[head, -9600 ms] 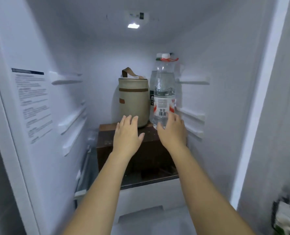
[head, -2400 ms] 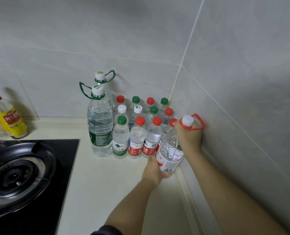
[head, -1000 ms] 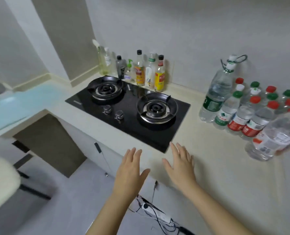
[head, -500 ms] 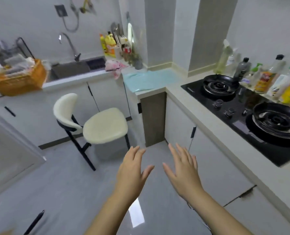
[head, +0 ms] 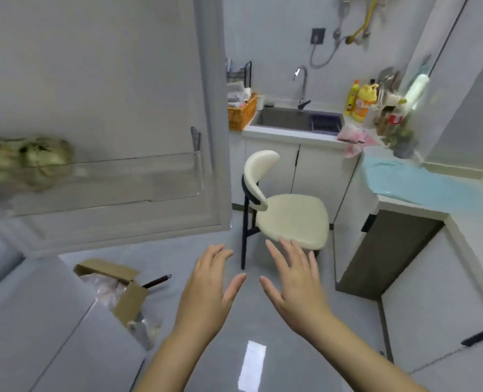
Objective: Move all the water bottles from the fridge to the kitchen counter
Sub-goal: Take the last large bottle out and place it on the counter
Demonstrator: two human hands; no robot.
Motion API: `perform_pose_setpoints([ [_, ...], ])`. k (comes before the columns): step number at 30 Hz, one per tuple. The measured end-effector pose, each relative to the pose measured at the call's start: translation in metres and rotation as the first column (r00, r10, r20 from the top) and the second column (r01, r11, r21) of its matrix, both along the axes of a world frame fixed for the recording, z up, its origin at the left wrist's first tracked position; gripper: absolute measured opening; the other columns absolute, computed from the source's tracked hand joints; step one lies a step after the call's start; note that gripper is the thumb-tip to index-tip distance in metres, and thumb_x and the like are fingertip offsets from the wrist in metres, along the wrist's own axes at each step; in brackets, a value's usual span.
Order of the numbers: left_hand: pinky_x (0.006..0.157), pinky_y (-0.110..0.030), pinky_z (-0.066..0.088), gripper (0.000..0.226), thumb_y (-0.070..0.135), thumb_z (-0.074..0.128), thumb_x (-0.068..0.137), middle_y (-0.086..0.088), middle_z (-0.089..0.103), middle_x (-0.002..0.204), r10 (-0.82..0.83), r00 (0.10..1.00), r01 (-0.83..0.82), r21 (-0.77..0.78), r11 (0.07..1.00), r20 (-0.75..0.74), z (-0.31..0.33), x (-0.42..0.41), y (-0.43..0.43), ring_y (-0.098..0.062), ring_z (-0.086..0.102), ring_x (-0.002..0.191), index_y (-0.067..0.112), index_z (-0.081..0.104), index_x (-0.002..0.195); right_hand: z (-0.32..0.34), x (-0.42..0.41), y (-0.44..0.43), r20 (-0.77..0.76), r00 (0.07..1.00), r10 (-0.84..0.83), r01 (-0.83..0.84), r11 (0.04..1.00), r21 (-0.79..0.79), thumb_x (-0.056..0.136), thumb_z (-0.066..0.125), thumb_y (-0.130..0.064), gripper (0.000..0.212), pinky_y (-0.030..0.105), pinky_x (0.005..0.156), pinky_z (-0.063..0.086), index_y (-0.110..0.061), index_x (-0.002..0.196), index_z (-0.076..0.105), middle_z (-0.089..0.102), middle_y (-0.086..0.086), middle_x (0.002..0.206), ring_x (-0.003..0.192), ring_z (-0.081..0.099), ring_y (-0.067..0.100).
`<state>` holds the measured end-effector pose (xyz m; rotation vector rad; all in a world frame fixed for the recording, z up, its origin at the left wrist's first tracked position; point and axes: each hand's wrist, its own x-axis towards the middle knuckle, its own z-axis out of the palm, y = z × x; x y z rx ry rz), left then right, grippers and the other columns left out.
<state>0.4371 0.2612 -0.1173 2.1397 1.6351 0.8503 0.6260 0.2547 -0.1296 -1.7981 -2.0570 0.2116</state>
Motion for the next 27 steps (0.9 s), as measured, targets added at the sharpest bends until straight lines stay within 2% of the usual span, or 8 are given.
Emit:
perform_pose_setpoints([
  [3, 0.111, -0.023, 0.024, 0.058, 0.056, 0.043, 0.090, 0.006, 0.036, 0.150, 0.201, 0.979, -0.201, 0.013, 0.979, 0.029, 0.009, -0.045, -0.001, -0.009, 0.025, 0.142, 0.023, 0.047, 0.137, 0.007, -0.041, 0.033, 0.032, 0.980, 0.194, -0.195, 0.980, 0.032, 0.091, 0.023, -0.061, 0.070, 0.050, 0.121, 0.006, -0.031, 0.154, 0.020, 0.019, 0.002, 0.163, 0.152, 0.008, 0.023],
  [6, 0.110, -0.027, 0.028, 0.050, 0.046, 0.052, 0.092, 0.007, 0.036, 0.151, 0.369, 0.928, -0.371, 0.061, 0.926, 0.051, 0.024, -0.091, -0.006, -0.009, 0.025, 0.142, 0.023, 0.048, 0.137, 0.017, -0.089, 0.058, 0.081, 0.935, 0.345, -0.353, 0.929, 0.112, 0.095, 0.032, -0.057, 0.063, 0.049, 0.118, 0.013, -0.028, 0.150, 0.027, 0.031, 0.005, 0.158, 0.148, 0.023, 0.028],
  [10, 0.108, -0.025, 0.026, 0.048, 0.042, 0.052, 0.093, 0.004, 0.040, 0.149, 0.562, 0.824, -0.567, 0.115, 0.816, 0.072, 0.050, -0.164, -0.024, -0.012, 0.030, 0.140, 0.020, 0.050, 0.136, 0.038, -0.167, 0.067, 0.036, 0.826, 0.562, -0.555, 0.802, 0.223, 0.095, 0.039, -0.051, 0.059, 0.046, 0.112, 0.030, -0.025, 0.148, 0.030, 0.039, 0.008, 0.153, 0.142, 0.033, 0.030],
  [14, 0.104, -0.030, 0.032, 0.054, 0.049, 0.045, 0.090, -0.001, 0.046, 0.142, 0.705, 0.706, -0.698, 0.223, 0.681, 0.057, 0.072, -0.246, -0.047, -0.017, 0.038, 0.134, 0.017, 0.052, 0.133, 0.053, -0.255, 0.065, 0.047, 0.688, 0.724, -0.701, 0.647, 0.299, 0.096, 0.038, -0.047, 0.058, 0.042, 0.112, 0.027, -0.026, 0.149, 0.026, 0.038, 0.007, 0.154, 0.142, 0.035, 0.028],
  [17, 0.102, -0.030, 0.034, 0.048, 0.044, 0.049, 0.091, -0.002, 0.048, 0.140, 0.763, 0.644, -0.744, 0.278, 0.607, 0.059, 0.085, -0.307, -0.058, -0.019, 0.042, 0.130, 0.017, 0.053, 0.131, 0.065, -0.329, 0.065, 0.024, 0.614, 0.789, -0.745, 0.570, 0.347, 0.097, 0.037, -0.046, 0.057, 0.041, 0.112, 0.031, -0.024, 0.149, 0.027, 0.039, 0.009, 0.154, 0.143, 0.035, 0.028],
  [21, 0.099, -0.026, 0.034, 0.042, 0.037, 0.056, 0.094, 0.001, 0.049, 0.138, 0.821, 0.568, -0.788, 0.330, 0.520, 0.062, 0.103, -0.386, -0.066, -0.017, 0.043, 0.129, 0.019, 0.052, 0.131, 0.085, -0.424, 0.070, -0.025, 0.557, 0.830, -0.759, 0.522, 0.390, 0.097, 0.038, -0.044, 0.057, 0.036, 0.111, 0.032, -0.022, 0.148, 0.030, 0.034, 0.008, 0.156, 0.143, 0.033, 0.025],
  [24, 0.101, -0.026, 0.034, 0.038, 0.032, 0.057, 0.094, -0.001, 0.051, 0.135, 0.845, 0.530, -0.792, 0.401, 0.461, 0.075, 0.118, -0.443, -0.066, -0.017, 0.045, 0.127, 0.016, 0.054, 0.128, 0.102, -0.491, 0.078, -0.033, 0.530, 0.847, -0.751, 0.487, 0.446, 0.097, 0.040, -0.043, 0.057, 0.040, 0.111, 0.037, -0.019, 0.147, 0.034, 0.037, 0.011, 0.153, 0.142, 0.036, 0.028],
  [27, 0.101, -0.025, 0.033, 0.038, 0.031, 0.059, 0.094, -0.001, 0.052, 0.133, 0.878, 0.472, -0.815, 0.419, 0.401, 0.077, 0.131, -0.488, -0.061, -0.017, 0.044, 0.127, 0.015, 0.055, 0.128, 0.121, -0.552, 0.087, -0.049, 0.527, 0.848, -0.746, 0.490, 0.451, 0.096, 0.035, -0.045, 0.060, 0.043, 0.114, 0.036, -0.021, 0.151, 0.030, 0.032, 0.008, 0.156, 0.144, 0.031, 0.027],
])
